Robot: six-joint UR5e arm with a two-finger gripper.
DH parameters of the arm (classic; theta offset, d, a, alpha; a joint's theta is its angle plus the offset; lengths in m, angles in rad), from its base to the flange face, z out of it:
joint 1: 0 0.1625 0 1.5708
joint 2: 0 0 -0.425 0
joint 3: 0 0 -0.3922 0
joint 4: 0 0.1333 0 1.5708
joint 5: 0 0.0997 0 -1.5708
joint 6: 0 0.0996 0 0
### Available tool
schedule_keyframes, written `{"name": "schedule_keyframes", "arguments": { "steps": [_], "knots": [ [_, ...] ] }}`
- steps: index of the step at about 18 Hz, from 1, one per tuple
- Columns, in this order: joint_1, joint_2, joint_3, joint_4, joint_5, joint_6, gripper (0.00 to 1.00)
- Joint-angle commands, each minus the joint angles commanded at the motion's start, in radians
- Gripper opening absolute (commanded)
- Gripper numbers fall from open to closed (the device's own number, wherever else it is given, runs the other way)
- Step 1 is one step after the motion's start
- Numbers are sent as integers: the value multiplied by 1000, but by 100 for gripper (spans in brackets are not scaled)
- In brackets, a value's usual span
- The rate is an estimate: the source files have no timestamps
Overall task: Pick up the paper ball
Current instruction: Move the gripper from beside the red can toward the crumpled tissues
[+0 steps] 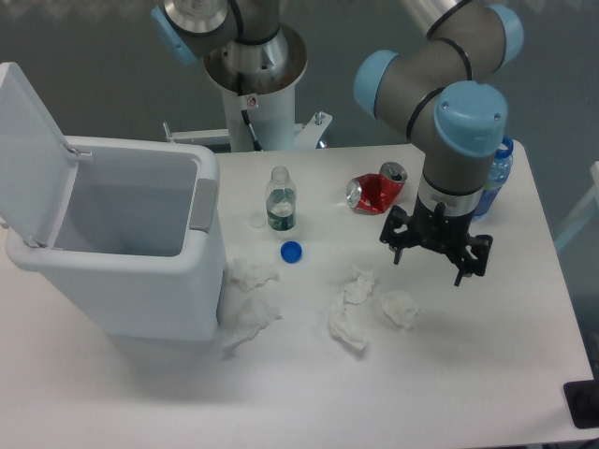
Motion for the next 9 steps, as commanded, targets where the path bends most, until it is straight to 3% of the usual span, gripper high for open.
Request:
{"name": "schedule_keyframes", "arguments": {
  "steps": [7,9],
  "knots": [
    [-2,-46,35,8,37,-6,100],
    [-2,-43,-1,23,35,-14,100]
  ]
}}
